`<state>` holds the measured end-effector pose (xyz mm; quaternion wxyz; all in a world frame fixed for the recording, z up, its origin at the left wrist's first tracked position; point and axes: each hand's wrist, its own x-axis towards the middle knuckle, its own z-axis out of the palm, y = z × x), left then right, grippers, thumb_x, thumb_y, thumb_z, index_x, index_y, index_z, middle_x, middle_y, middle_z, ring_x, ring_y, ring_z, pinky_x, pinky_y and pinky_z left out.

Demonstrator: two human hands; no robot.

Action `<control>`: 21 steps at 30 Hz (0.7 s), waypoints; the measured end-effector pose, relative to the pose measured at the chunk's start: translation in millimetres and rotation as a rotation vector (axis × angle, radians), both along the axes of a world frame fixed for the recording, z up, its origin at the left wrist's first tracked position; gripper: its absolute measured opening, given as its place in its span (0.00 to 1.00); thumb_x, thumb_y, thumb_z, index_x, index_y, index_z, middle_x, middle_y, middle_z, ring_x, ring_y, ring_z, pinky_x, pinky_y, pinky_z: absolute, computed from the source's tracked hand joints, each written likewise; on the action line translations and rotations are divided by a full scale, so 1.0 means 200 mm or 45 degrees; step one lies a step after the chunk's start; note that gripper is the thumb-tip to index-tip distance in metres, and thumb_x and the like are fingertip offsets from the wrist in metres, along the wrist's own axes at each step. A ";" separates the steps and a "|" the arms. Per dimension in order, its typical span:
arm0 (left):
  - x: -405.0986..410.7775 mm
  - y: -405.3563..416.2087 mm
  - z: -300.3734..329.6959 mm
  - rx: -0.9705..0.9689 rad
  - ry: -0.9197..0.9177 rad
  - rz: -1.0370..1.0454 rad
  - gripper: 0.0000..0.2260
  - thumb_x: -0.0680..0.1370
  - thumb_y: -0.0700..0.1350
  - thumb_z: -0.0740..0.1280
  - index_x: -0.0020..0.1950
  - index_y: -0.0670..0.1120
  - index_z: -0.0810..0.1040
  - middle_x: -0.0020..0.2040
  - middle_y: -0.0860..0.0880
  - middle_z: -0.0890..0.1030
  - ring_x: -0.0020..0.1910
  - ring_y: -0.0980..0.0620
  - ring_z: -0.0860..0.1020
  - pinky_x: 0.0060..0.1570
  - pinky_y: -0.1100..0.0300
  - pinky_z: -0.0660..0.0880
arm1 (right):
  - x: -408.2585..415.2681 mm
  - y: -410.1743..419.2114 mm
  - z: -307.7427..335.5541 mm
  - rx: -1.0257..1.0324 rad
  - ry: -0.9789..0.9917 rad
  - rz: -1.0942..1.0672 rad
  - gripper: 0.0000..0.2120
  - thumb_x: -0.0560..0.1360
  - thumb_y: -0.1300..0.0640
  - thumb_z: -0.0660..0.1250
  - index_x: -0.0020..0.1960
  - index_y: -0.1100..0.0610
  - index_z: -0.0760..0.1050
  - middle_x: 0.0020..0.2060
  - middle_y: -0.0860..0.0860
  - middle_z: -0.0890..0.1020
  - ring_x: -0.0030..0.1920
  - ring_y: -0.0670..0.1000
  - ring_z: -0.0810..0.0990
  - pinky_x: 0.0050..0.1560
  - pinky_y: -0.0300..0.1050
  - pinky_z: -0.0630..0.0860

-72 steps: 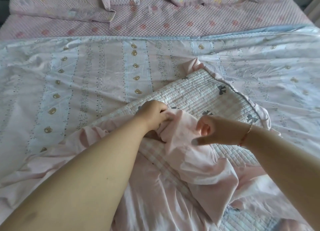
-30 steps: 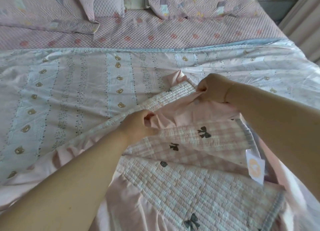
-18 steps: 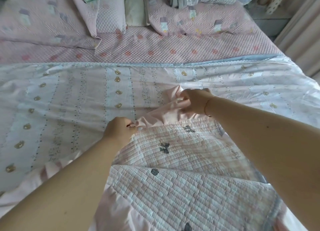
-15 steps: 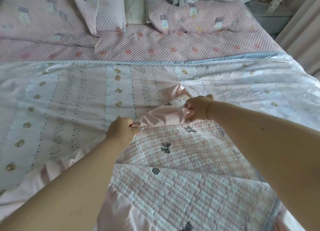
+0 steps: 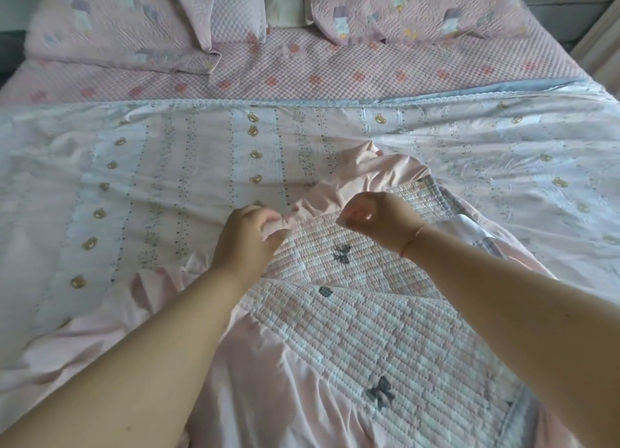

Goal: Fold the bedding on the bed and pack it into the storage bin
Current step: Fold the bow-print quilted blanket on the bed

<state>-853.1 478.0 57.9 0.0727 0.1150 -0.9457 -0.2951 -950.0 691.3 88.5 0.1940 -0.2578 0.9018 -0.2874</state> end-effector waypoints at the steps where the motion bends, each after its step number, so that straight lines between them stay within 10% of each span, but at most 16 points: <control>1: 0.05 0.00 0.01 0.039 -0.012 -0.022 0.10 0.75 0.45 0.72 0.54 0.42 0.82 0.52 0.47 0.81 0.54 0.48 0.76 0.52 0.58 0.72 | 0.08 0.00 -0.02 0.021 -0.108 0.080 0.11 0.72 0.45 0.68 0.50 0.50 0.77 0.46 0.45 0.81 0.46 0.44 0.79 0.55 0.41 0.77; 7: 0.29 0.01 0.00 0.142 -0.185 -0.229 0.08 0.76 0.48 0.71 0.53 0.47 0.82 0.51 0.54 0.80 0.53 0.56 0.76 0.56 0.59 0.73 | 0.32 0.00 -0.20 0.504 -0.214 0.331 0.11 0.74 0.47 0.67 0.44 0.55 0.76 0.37 0.50 0.79 0.34 0.48 0.73 0.37 0.41 0.72; 14: 0.59 0.13 -0.02 0.250 -0.239 -0.375 0.07 0.77 0.50 0.68 0.54 0.52 0.81 0.52 0.60 0.76 0.52 0.67 0.73 0.54 0.75 0.67 | 0.27 0.02 -0.18 0.294 -0.164 0.043 0.09 0.73 0.45 0.68 0.41 0.50 0.76 0.37 0.46 0.79 0.38 0.47 0.78 0.39 0.42 0.77; 21: 0.67 0.22 0.02 0.386 -0.276 -0.065 0.09 0.78 0.49 0.67 0.56 0.48 0.79 0.53 0.53 0.77 0.51 0.57 0.77 0.56 0.58 0.75 | 0.42 0.28 0.00 0.076 -0.051 -0.372 0.16 0.78 0.44 0.61 0.43 0.55 0.75 0.36 0.48 0.78 0.37 0.48 0.76 0.38 0.41 0.73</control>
